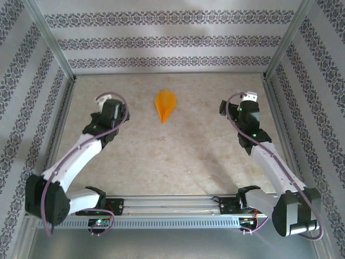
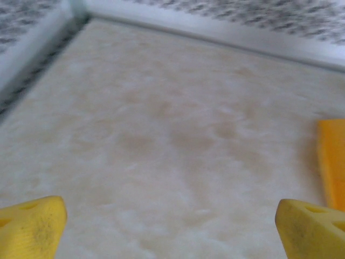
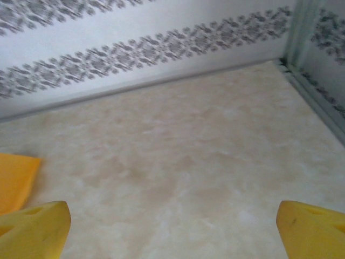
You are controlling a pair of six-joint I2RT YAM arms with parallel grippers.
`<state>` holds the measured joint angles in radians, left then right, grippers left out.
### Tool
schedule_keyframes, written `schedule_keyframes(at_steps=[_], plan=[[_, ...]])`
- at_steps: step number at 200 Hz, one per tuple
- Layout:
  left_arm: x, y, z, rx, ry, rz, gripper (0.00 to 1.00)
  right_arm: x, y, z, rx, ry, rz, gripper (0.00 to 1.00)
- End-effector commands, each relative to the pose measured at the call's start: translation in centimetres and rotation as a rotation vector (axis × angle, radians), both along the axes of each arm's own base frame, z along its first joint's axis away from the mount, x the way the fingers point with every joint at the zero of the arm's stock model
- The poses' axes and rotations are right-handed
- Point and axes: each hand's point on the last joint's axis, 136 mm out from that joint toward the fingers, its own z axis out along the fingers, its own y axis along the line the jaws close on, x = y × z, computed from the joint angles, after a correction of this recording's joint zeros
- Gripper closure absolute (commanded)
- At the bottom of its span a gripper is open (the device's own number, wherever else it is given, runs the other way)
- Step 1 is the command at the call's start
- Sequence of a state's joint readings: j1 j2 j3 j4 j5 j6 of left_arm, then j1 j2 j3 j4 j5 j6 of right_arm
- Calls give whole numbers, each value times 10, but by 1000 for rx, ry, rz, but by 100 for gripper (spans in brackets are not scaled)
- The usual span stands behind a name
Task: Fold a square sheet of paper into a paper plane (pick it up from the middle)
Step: Reset both arms
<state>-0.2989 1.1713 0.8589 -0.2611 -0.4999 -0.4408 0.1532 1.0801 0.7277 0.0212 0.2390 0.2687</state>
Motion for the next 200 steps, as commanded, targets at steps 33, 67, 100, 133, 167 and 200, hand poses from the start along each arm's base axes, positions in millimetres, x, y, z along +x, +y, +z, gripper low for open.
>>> schedule_keyframes(at_steps=[33,67,100,133,167,200], plan=[[-44,89,-16,132,-210,265,1,-16,-60,-50,-107,6,-215,2],[-40,100,-32,182,-214,234,1,-7,-65,-76,-161,22,-193,2],[-19,90,-56,160,-217,89,1,14,-43,-82,-188,-50,-42,2],[4,67,-76,148,-212,-94,1,23,-18,-98,-163,-62,111,2],[18,53,-84,110,-230,-193,1,27,-6,-106,-161,-91,181,2],[26,48,-88,78,-222,-223,1,27,-4,-113,-158,-102,198,2]])
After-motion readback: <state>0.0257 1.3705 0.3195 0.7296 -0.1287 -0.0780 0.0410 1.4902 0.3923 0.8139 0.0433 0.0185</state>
